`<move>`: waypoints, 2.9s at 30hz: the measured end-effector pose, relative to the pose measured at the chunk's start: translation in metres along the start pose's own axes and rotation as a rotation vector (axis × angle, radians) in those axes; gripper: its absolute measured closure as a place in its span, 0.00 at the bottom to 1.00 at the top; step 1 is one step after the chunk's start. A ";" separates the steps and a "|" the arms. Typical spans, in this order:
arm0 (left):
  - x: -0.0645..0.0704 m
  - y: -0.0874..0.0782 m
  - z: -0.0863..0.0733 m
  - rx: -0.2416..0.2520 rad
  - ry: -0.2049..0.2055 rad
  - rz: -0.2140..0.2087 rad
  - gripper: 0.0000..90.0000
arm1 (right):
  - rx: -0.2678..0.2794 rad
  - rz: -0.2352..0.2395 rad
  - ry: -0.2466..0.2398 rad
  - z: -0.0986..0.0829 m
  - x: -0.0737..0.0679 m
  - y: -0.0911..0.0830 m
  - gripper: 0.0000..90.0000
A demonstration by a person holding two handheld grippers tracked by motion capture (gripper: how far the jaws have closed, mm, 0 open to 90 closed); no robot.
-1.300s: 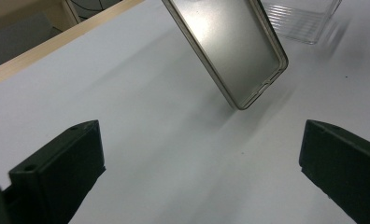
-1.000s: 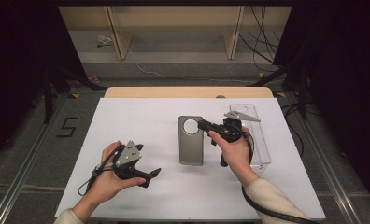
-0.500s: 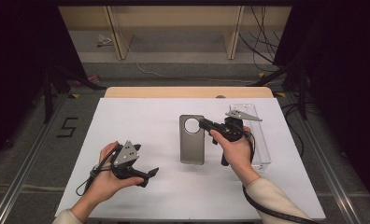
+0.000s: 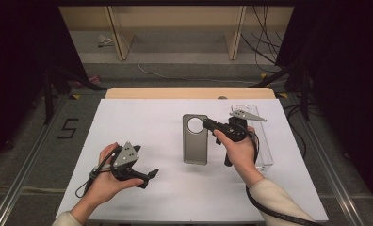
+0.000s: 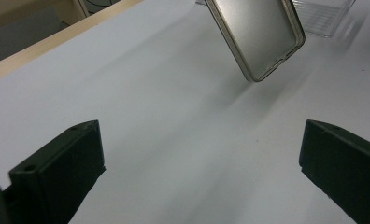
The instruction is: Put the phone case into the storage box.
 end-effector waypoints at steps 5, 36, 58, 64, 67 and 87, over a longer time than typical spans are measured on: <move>-0.001 0.000 0.000 0.001 -0.001 0.001 0.00 | 0.003 -0.005 -0.007 0.001 0.001 -0.001 0.92; -0.003 -0.001 0.000 0.007 -0.010 0.010 0.00 | 0.020 -0.023 -0.030 0.008 0.005 -0.006 0.92; -0.005 -0.001 0.000 0.011 -0.017 0.020 0.00 | 0.035 -0.032 -0.047 0.015 0.009 -0.011 0.92; -0.006 -0.001 0.000 0.012 -0.016 0.020 0.00 | 0.039 -0.035 -0.047 0.016 0.010 -0.012 0.92; -0.006 -0.001 0.000 0.013 -0.016 0.020 0.00 | 0.043 -0.036 -0.047 0.017 0.011 -0.013 0.92; -0.006 -0.001 0.001 0.018 -0.019 0.022 0.00 | 0.071 -0.052 -0.044 0.028 0.017 -0.022 0.92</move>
Point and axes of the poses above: each handheld gripper's, and its own axes: y roughly forward along the jaws, z roughly out of its top, x roughly to its right, the point moved 6 cm from there along y, roughly forward along the jaws, and after that the axes turned 3 degrees about x, right-handed, at the moved point
